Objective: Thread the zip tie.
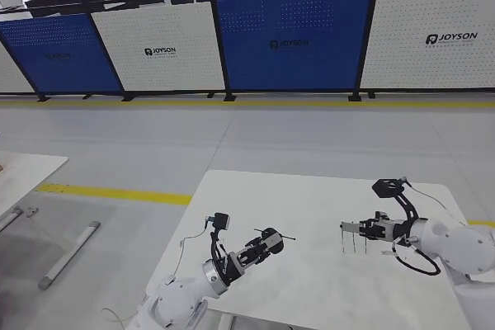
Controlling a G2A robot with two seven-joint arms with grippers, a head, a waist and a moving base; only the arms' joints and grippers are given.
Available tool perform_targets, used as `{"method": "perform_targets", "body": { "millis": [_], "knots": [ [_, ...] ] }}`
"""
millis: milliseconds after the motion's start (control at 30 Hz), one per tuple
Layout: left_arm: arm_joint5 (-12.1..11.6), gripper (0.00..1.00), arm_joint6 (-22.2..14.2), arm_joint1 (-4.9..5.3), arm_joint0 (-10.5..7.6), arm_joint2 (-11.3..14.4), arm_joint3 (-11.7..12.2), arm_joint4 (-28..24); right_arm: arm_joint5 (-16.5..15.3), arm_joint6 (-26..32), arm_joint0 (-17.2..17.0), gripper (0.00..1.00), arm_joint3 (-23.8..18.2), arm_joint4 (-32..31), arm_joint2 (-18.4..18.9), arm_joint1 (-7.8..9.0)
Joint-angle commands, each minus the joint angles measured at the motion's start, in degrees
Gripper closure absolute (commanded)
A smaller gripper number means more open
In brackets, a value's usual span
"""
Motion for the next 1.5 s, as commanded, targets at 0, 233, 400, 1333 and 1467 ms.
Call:
{"method": "perform_targets", "body": {
  "millis": [0,233,400,1333,1467],
  "knots": [
    [0.0,1.0,0.0,0.0,0.0,0.0,0.0,0.0,1.4,1.4,2.5,0.0,1.8,-1.1,-2.1,-0.33],
    [0.0,1.0,0.0,0.0,0.0,0.0,0.0,0.0,5.5,1.1,9.7,0.0,11.2,-3.7,-9.1,-2.13],
    [0.0,1.0,0.0,0.0,0.0,0.0,0.0,0.0,5.5,1.1,9.7,0.0,11.2,-3.7,-9.1,-2.13],
    [0.0,1.0,0.0,0.0,0.0,0.0,0.0,0.0,9.1,-1.0,15.6,0.0,20.7,-5.8,-18.8,-5.53],
    [0.0,1.0,0.0,0.0,0.0,0.0,0.0,0.0,5.0,-3.0,14.2,0.0,22.5,-2.8,-17.2,-5.33]
  ]
}}
